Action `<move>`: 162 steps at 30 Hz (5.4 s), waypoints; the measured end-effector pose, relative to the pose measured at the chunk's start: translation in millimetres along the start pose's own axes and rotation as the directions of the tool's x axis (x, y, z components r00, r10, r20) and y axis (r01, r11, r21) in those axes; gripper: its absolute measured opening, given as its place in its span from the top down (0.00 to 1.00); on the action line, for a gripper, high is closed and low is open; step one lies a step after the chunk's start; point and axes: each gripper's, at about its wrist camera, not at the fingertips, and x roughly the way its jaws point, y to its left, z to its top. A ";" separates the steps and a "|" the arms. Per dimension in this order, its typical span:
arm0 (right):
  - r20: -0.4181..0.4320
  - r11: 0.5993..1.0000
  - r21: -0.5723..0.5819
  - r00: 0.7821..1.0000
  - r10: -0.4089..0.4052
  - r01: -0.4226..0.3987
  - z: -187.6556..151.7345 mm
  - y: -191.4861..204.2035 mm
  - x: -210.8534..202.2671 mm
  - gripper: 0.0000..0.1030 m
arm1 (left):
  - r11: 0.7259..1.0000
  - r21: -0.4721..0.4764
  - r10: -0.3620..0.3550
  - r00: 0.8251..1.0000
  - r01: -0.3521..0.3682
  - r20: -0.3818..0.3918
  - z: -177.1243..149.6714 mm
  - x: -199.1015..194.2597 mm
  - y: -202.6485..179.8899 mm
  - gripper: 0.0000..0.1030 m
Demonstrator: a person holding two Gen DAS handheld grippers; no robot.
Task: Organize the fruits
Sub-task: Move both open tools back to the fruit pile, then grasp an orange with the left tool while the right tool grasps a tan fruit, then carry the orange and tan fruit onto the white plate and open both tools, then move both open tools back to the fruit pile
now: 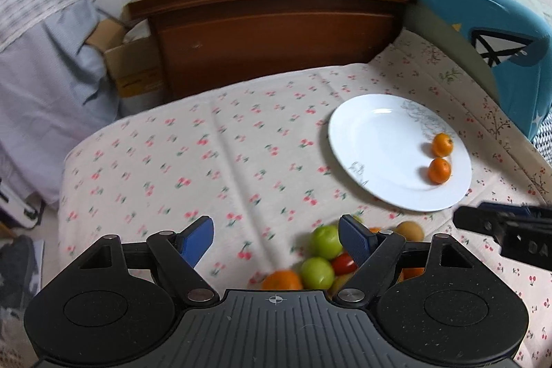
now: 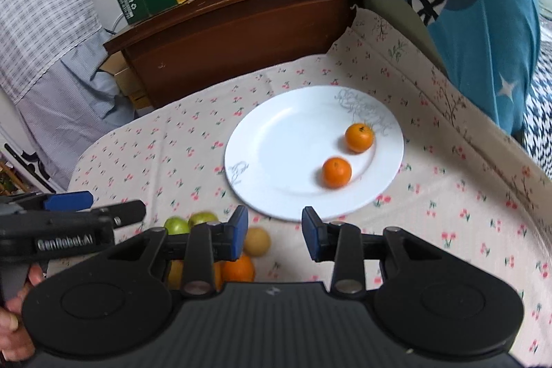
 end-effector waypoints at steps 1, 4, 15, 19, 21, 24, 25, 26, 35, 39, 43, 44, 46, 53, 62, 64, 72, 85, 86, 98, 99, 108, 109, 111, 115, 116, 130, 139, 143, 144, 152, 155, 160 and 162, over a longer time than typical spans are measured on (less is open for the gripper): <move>-0.007 1.000 0.008 1.000 0.007 -0.007 -3.8 0.3 -1.4 0.65 | 1.000 -0.007 0.002 1.000 -0.002 -0.005 -2.2 -0.4 2.4 0.21; -0.019 1.000 0.012 1.000 0.017 -0.016 -15.1 2.5 -6.0 0.65 | 0.999 -0.032 0.006 1.000 -0.006 -0.023 -11.1 -3.0 10.3 0.21; -0.118 0.995 0.071 0.990 0.083 -0.075 -46.0 8.2 5.7 0.66 | 0.999 -0.041 -0.008 0.999 0.007 -0.040 -47.3 -11.2 17.2 0.24; -0.122 0.992 0.096 0.988 0.098 -0.087 -47.4 7.0 11.8 0.66 | 0.998 -0.041 -0.054 0.997 0.052 -0.053 -58.9 -7.4 14.5 0.26; -0.120 0.990 0.108 0.988 0.099 -0.086 -47.5 6.5 14.6 0.66 | 0.997 -0.027 -0.073 0.996 0.071 -0.058 -61.3 -4.2 10.8 0.32; -0.123 0.988 0.123 0.987 0.104 -0.089 -47.8 6.2 18.8 0.66 | 0.997 -0.004 -0.082 0.995 0.081 -0.051 -63.1 -0.7 6.2 0.33; -0.125 0.987 0.128 0.986 0.109 -0.093 -48.0 6.4 19.5 0.66 | 0.996 -0.005 -0.086 0.995 0.086 -0.054 -63.5 1.3 5.4 0.35; -0.127 0.987 0.127 0.986 0.112 -0.096 -48.4 7.1 20.1 0.66 | 0.995 -0.008 -0.096 0.994 0.095 -0.057 -64.0 2.8 5.1 0.38; -0.128 0.988 0.114 0.985 0.118 -0.103 -50.2 12.3 27.0 0.68 | 0.985 -0.073 -0.162 0.984 0.157 -0.069 -66.3 18.1 7.3 0.42; -0.125 0.988 0.109 0.984 0.123 -0.110 -50.9 12.5 26.7 0.68 | 0.984 -0.064 -0.167 0.984 0.163 -0.055 -65.7 20.0 3.8 0.48; -0.124 0.987 0.113 0.984 0.124 -0.110 -51.1 13.1 27.1 0.67 | 0.984 -0.057 -0.169 0.984 0.166 -0.047 -65.5 21.2 2.2 0.48; -0.123 0.987 0.116 0.984 0.125 -0.111 -51.1 12.8 27.2 0.66 | 0.984 -0.057 -0.171 0.984 0.169 -0.045 -65.6 21.2 1.9 0.48; -0.124 0.987 0.116 0.984 0.126 -0.112 -51.0 12.6 27.1 0.66 | 0.983 -0.056 -0.176 0.983 0.174 -0.040 -66.0 21.1 1.8 0.51; -0.130 0.988 0.110 0.984 0.125 -0.111 -50.5 13.1 25.2 0.69 | 0.978 -0.054 -0.204 0.978 0.202 -0.035 -66.2 18.1 1.3 0.72; -0.103 0.986 0.113 0.986 0.133 -0.121 -45.5 11.6 13.5 0.69 | 0.974 -0.074 -0.215 0.977 0.214 -0.006 -64.8 4.4 6.7 0.72; -0.093 0.987 0.107 0.987 0.134 -0.124 -44.0 11.9 10.0 0.69 | 0.974 -0.071 -0.215 0.977 0.215 0.007 -64.5 -0.3 5.9 0.72; -0.046 0.986 0.091 0.988 0.145 -0.140 -34.7 13.5 -1.3 0.69 | 0.979 -0.023 -0.198 0.977 0.200 0.080 -56.8 -15.8 -1.7 0.72; 0.027 0.984 0.092 0.988 0.153 -0.155 1.3 3.8 -15.9 0.69 | 0.971 -0.011 -0.237 0.967 0.240 0.097 -25.7 -10.0 -9.1 0.72; 0.029 0.985 0.088 0.989 0.147 -0.149 3.6 2.5 -15.4 0.69 | 0.971 -0.005 -0.239 0.967 0.240 0.092 -23.1 -7.9 -11.0 0.72; -0.030 0.986 0.157 0.998 0.057 -0.052 29.8 -27.0 21.2 0.69 | 0.976 0.081 -0.204 0.978 0.201 0.041 12.1 31.8 -35.6 0.72; -0.035 0.986 0.162 0.998 0.049 -0.043 31.1 -28.7 24.7 0.69 | 0.977 0.087 -0.200 0.979 0.196 0.038 15.0 35.8 -37.4 0.72; -0.087 0.978 0.207 0.996 0.035 -0.016 35.5 -36.2 51.6 0.69 | 0.977 0.121 -0.176 0.984 0.175 -0.003 34.0 68.7 -48.8 0.72; -0.089 0.977 0.211 0.995 0.034 -0.015 37.3 -36.8 53.2 0.69 | 0.976 0.129 -0.174 0.985 0.173 -0.008 35.7 71.8 -50.3 0.72; -0.088 0.976 0.218 0.996 0.034 -0.014 39.1 -37.7 55.9 0.69 | 0.976 0.137 -0.169 0.985 0.170 -0.014 39.0 77.3 -52.9 0.72; -0.096 0.971 0.237 0.995 0.027 -0.003 41.3 -40.5 62.7 0.69 | 0.976 0.144 -0.161 0.986 0.165 -0.036 42.8 88.7 -56.2 0.72; -0.098 0.971 0.240 0.995 0.026 -0.002 41.9 -40.7 64.5 0.69 | 0.975 0.147 -0.161 0.986 0.166 -0.042 43.5 91.0 -57.3 0.72; -0.054 0.975 0.223 0.999 -0.006 0.018 51.5 -38.2 64.4 0.66 | 0.975 0.179 -0.136 0.991 0.135 -0.005 56.5 91.6 -65.9 0.47; -0.030 0.982 0.187 0.999 -0.027 0.032 52.2 -34.7 57.1 0.65 | 0.978 0.191 -0.088 0.996 0.084 0.010 58.2 84.8 -66.4 0.26; -0.027 0.985 0.172 0.999 -0.030 0.034 52.2 -33.5 55.4 0.65 | 0.979 0.194 -0.070 0.997 0.068 0.006 57.9 82.0 -65.8 0.22; -0.026 0.985 0.170 0.999 -0.029 0.033 52.2 -33.2 54.9 0.65 | 0.979 0.194 -0.067 0.998 0.065 0.008 57.8 80.7 -65.2 0.22; -0.020 0.990 0.138 1.000 -0.020 0.023 51.6 -26.6 48.4 0.65 | 0.981 0.190 -0.042 0.999 0.041 0.002 55.4 70.1 -58.5 0.21; -0.014 0.992 0.122 1.000 -0.018 0.020 50.6 -24.1 44.3 0.64 | 0.980 0.197 -0.027 1.000 0.026 0.003 54.1 64.1 -57.7 0.18; -0.013 0.994 0.109 1.000 -0.014 0.015 49.0 -21.3 37.8 0.63 | 0.977 0.212 0.005 1.000 -0.007 0.009 51.1 53.0 -57.5 0.16; -0.013 0.994 0.105 1.000 -0.011 0.012 48.5 -20.1 35.0 0.63 | 0.976 0.215 0.019 1.000 -0.021 0.008 49.6 48.6 -56.6 0.15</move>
